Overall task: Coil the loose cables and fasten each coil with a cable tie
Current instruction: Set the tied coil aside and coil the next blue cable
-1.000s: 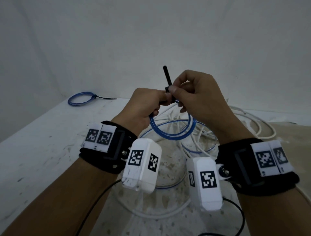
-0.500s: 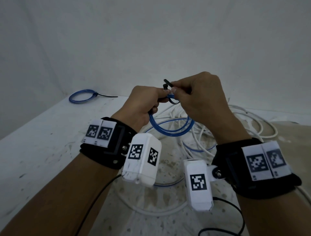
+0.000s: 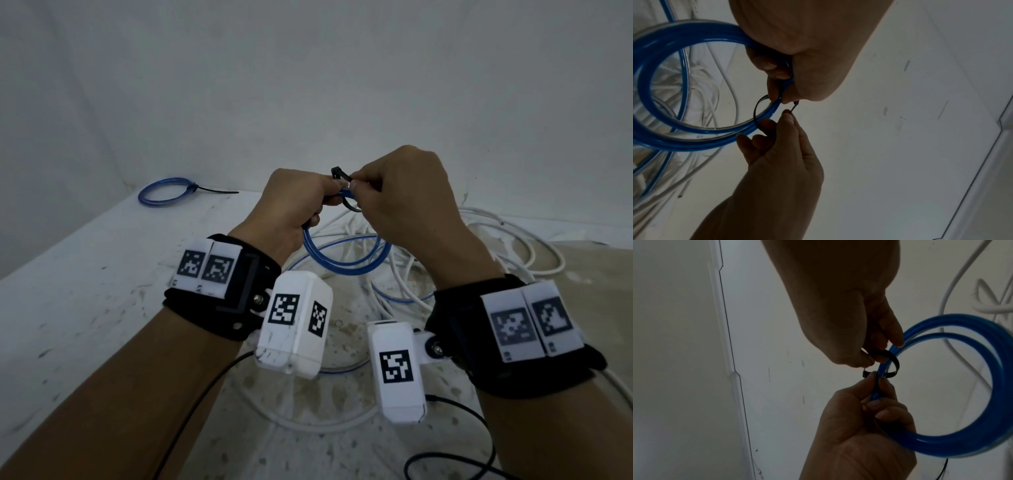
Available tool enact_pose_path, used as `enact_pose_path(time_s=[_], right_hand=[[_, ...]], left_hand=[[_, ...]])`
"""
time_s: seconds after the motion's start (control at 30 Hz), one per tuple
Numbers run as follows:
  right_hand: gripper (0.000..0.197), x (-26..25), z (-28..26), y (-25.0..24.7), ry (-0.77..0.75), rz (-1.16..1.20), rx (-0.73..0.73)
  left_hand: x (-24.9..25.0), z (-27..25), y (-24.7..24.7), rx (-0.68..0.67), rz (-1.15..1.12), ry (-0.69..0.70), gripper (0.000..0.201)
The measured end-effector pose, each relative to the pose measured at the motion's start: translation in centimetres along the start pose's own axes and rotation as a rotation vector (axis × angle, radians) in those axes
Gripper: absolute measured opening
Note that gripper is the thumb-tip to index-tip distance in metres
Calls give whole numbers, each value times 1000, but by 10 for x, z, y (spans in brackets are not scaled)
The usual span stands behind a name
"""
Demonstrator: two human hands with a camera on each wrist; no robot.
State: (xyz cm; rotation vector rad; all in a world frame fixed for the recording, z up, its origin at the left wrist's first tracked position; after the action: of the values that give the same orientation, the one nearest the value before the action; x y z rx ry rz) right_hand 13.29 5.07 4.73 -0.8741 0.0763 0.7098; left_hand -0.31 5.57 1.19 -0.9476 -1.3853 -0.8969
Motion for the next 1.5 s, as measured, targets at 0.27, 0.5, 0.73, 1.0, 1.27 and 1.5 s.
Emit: enact_pose_path(time_s=[0.27,0.5,0.73,1.0,1.27,1.5], right_hand=[[24,-3,0,0,32,-26,-21],[26,-4,1,-2,49,-63,19],[23,-6,1,-2,-17,60,139],[20,-7,0,-3,-16,19,103],[15,-4,1,-1,27,30,135],[11,2,1,-1,35,29,157]], left_hand=[[5,-6,5,-9,78,107,8],[7,-7,6,-12,118,135,14],[7,-5,2,27,92,120,16],[5,-5,4,27,97,116,16],[6,-6,4,14,124,147,15],[7,-9,7,-5,188,253,12]])
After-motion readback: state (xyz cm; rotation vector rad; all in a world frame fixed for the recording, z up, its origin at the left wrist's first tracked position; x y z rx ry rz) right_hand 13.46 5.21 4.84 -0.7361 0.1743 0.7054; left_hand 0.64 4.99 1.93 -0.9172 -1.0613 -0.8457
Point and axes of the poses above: each hand's wrist, its own z-axis towards the middle knuckle, its own y-axis out of the palm, x = y × z, the point moved 4 cm from there along z, towards the middle knuckle, and after that the axes turned 6 degrees about x, right-handed, at the moved point
